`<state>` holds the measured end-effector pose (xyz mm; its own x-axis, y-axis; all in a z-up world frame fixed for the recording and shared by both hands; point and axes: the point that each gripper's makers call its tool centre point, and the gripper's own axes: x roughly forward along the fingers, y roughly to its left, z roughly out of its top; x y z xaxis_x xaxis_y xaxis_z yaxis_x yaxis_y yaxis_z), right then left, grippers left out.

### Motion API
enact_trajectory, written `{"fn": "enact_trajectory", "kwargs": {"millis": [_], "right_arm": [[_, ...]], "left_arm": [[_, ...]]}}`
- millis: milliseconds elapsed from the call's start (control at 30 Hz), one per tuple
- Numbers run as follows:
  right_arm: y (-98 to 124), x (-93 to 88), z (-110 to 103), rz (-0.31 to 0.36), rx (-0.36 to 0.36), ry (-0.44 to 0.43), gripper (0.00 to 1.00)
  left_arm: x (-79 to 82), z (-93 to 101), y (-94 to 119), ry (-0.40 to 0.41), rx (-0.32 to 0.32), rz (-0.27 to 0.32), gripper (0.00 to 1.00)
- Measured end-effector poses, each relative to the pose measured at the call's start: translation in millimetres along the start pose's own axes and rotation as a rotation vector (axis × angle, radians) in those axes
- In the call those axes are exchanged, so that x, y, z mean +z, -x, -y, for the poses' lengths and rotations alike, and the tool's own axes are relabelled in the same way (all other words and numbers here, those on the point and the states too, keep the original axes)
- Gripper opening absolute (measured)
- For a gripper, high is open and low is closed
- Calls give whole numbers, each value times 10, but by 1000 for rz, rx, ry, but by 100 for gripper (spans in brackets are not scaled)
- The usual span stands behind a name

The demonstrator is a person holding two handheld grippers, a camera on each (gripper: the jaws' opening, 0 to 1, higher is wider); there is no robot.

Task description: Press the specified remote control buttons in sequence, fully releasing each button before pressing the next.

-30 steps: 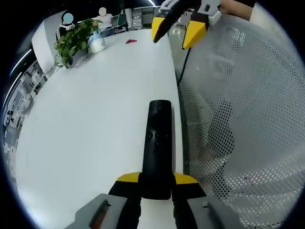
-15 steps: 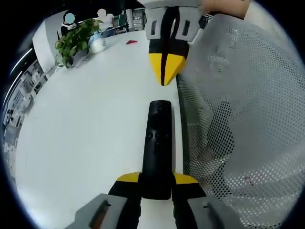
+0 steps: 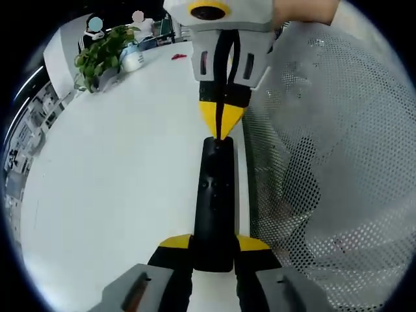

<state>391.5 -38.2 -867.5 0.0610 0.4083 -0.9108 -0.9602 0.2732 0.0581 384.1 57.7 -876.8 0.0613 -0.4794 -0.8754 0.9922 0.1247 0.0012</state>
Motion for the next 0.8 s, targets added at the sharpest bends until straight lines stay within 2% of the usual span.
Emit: {"fn": "enact_trajectory", "kwargs": {"millis": [200, 467, 533, 633, 733, 800], "right_arm": [[-11, 11, 6, -16, 1, -24, 0], [-29, 15, 19, -112, 8, -101, 0], [-27, 15, 14, -129, 17, -74, 0], [-33, 12, 19, -152, 24, -95, 0], [-32, 5, 2, -179, 18, -25, 0], [-33, 1, -6, -179, 12, -22, 0]], "left_arm": [[-2, 2, 1, 0, 0, 0, 24], [-1, 9, -1, -21, -1, -7, 24], [0, 10, -3, -19, -1, -10, 24], [1, 11, -4, -19, -4, -8, 24], [2, 9, -4, -16, -8, -9, 24], [9, 7, -8, -15, -11, -19, 24]]}}
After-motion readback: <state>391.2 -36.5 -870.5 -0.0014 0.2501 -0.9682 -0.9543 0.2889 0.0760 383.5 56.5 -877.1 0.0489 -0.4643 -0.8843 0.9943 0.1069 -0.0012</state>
